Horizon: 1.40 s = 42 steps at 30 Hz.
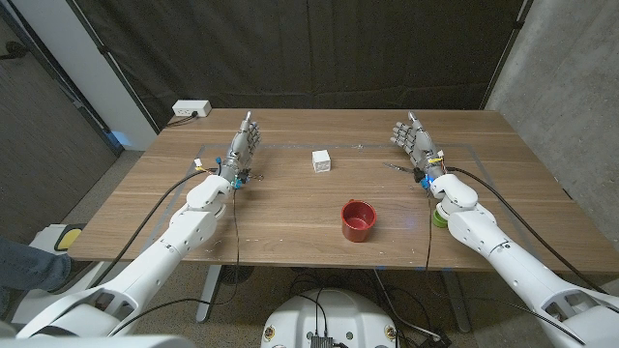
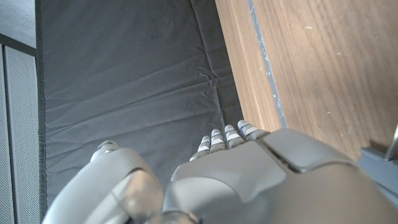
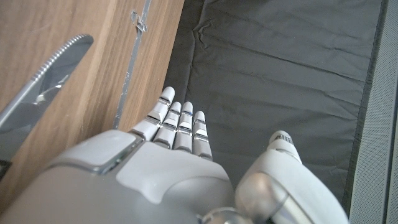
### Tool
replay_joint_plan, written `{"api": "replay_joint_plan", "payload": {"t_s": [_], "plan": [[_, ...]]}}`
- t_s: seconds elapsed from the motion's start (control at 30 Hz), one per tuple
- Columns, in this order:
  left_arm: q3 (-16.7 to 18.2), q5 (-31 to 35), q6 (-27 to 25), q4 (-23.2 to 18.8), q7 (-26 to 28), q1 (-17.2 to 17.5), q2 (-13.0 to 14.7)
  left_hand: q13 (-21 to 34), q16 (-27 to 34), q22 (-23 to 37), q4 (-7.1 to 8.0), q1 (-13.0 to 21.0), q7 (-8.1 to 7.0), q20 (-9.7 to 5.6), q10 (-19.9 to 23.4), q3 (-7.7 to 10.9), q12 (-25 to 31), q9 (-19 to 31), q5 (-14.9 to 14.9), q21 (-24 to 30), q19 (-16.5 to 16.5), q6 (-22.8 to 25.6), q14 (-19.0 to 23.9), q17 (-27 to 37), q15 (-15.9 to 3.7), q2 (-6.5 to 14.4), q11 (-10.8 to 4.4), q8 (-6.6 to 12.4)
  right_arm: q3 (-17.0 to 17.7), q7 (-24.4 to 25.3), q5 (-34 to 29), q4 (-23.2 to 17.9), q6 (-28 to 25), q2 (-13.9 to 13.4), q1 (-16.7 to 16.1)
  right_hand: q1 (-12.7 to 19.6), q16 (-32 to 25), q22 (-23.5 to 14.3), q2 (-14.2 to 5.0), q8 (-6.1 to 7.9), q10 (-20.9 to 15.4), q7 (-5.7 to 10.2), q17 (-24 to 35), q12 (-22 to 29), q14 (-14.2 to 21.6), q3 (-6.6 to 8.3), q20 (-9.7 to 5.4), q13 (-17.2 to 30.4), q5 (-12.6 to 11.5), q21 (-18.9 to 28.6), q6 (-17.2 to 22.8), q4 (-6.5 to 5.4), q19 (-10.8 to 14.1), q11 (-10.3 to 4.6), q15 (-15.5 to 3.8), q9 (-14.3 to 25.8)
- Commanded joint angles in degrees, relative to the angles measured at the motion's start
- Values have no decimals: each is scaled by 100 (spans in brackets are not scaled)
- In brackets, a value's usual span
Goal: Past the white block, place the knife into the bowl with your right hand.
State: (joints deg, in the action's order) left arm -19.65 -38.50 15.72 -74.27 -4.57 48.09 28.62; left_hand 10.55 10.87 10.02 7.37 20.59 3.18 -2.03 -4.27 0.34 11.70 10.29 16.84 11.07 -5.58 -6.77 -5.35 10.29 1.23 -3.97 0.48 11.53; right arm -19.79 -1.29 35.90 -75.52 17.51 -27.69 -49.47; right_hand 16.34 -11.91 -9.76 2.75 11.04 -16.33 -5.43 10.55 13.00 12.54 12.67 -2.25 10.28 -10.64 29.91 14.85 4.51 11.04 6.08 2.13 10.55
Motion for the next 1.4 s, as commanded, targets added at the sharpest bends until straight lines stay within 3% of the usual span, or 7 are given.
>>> {"api": "replay_joint_plan", "payload": {"t_s": [0.03, 0.13, 0.23, 0.8, 1.03, 1.2, 1.4], "plan": [[379, 36, -198, -204, -368, 206, -92, 10, 34, 30, 32, 39, 27, -3, -29, -11, 47, 25, 30, 41, -51, -26, -26, 8, 9, 12, 15, 27, 332, 107, -512, -379, 0, 234, -310, 87, -28, -29, -19, 30, -89, 23, 3, 45, 63, 55, -80, 28, -49, 19, 71, 27, 71, -38, -4, 27], [448, 102, -234, -278, -415, 258, -77, 10, 33, 30, 28, 47, 25, 2, -23, -11, 45, 24, 35, 40, -52, -24, -18, 7, 26, 25, 21, 23, 441, 376, -732, -632, -48, 236, -477, 148, -33, -31, -53, 36, -118, 79, -1, 39, 132, 81, -114, 25, -58, 1, 100, 62, 137, -98, -96, 25], [505, 168, -267, -363, -423, 310, -69, 9, 35, 30, 23, 56, 40, -4, -13, -11, 46, 24, 39, 45, -38, -1, -1, 7, 31, 36, 35, 28, 549, 508, -846, -784, -70, 235, -608, 217, -75, -33, -44, 99, -412, 149, -10, 110, 404, 86, -211, 19, -54, 19, 329, 124, 452, -200, -161, 23], [597, 475, -648, -1045, -579, 505, 207, 7, 45, 27, -18, 134, 150, -55, 94, -8, 61, 20, 55, 74, 62, 109, 105, 4, 109, 106, 138, 38, 978, 661, -1138, -1470, -362, -80, -1153, 374, -76, -39, -176, 113, -575, 247, -3, 124, 582, 176, -294, 24, -53, -38, 462, 191, 585, -320, -264, 33], [608, 515, -615, -1108, -590, 528, 146, 7, 46, 26, -29, 153, 164, -47, 117, -9, 62, 20, 56, 76, 78, 137, 129, 3, 99, 116, 150, 41, 1141, 548, -1107, -1650, -322, -209, -1369, 370, -122, -46, -210, 89, -732, 258, 14, 161, 766, 184, -306, 29, -31, -32, 446, 189, 726, -289, -326, 39], [596, 511, -654, -1160, -563, 552, 88, 7, 47, 25, -40, 172, 165, -33, 143, -11, 65, 19, 56, 79, 95, 163, 155, 3, 87, 126, 131, 42, 1210, 734, -1400, -1890, -531, -416, -1513, 415, -106, -49, -230, 81, -721, 281, 14, 145, 768, 206, -301, 31, -28, -58, 437, 212, 715, -359, -314, 40], [569, 538, -633, -1210, -496, 584, -9, 6, 50, 25, -53, 198, 141, 2, 210, -14, 79, 19, 55, 75, 99, 218, 195, 3, 81, 142, 117, 50, 1276, 1033, -1822, -2038, -562, -541, -1612, 688, 75, -54, -265, 120, -877, 359, -8, 163, 453, 296, -243, 45, -22, -250, 612, 359, 482, -449, -342, 47]]}}
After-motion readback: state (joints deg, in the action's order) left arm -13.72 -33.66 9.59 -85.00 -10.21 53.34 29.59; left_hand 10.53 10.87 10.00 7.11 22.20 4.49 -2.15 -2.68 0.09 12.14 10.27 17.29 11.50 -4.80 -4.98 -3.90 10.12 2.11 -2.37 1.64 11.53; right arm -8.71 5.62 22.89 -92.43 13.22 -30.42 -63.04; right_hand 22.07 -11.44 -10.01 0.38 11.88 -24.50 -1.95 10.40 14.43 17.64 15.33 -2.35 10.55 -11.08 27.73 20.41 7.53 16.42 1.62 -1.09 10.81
